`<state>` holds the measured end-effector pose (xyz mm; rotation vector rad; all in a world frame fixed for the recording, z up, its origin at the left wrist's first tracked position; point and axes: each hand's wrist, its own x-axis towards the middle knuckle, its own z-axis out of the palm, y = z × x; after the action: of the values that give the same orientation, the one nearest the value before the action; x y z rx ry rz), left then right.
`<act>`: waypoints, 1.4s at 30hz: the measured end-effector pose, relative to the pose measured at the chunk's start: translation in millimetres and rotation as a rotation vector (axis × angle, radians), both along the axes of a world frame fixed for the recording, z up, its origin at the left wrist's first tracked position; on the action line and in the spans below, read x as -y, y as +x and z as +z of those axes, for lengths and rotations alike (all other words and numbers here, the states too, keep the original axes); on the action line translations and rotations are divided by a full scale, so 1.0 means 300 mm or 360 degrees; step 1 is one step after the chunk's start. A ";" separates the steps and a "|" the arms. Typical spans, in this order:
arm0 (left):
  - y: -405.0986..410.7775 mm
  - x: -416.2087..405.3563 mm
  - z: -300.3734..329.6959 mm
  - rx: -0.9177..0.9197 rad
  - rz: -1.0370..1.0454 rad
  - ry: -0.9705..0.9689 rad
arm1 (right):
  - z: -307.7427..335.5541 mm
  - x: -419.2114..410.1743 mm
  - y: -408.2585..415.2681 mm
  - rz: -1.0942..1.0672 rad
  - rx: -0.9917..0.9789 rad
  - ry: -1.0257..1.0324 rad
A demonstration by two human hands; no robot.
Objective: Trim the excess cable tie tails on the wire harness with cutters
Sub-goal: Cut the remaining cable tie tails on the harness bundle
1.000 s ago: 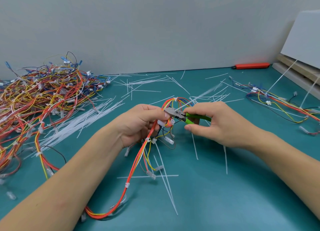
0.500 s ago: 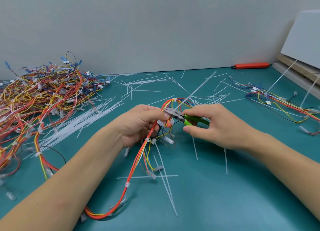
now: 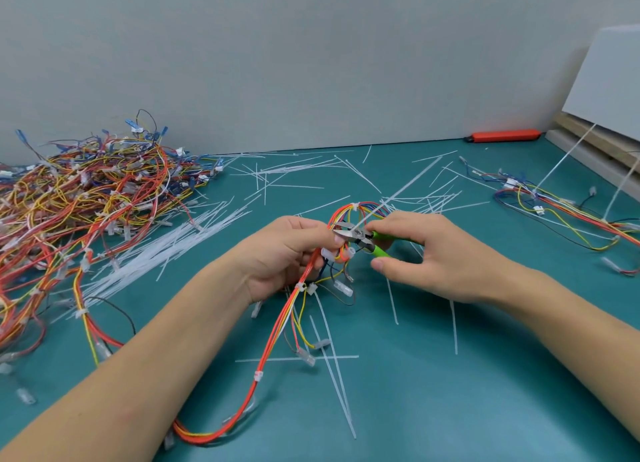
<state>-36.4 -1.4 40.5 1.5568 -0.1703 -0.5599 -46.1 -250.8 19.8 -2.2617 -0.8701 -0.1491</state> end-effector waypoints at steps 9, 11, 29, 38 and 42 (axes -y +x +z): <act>0.001 0.001 -0.003 0.0016 -0.0005 -0.0053 | 0.009 0.009 0.002 0.0060 -0.0081 -0.0033; 0.001 0.000 -0.002 0.0016 0.0003 -0.0056 | 0.008 0.008 0.001 0.0054 -0.0073 -0.0037; 0.001 0.002 -0.007 -0.0002 -0.0016 -0.0034 | 0.005 0.002 0.000 -0.0021 0.0123 0.0027; -0.004 0.004 0.003 -0.0005 -0.0010 -0.0056 | 0.025 0.005 0.001 0.0055 -0.0098 0.0078; -0.002 0.003 0.000 0.0034 -0.0008 -0.0044 | 0.019 0.006 0.004 0.0019 -0.0075 0.0079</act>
<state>-37.0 -2.3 40.4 1.5359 -0.1971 -0.5428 -44.8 -252.6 25.6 -2.2049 -0.8462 -0.1101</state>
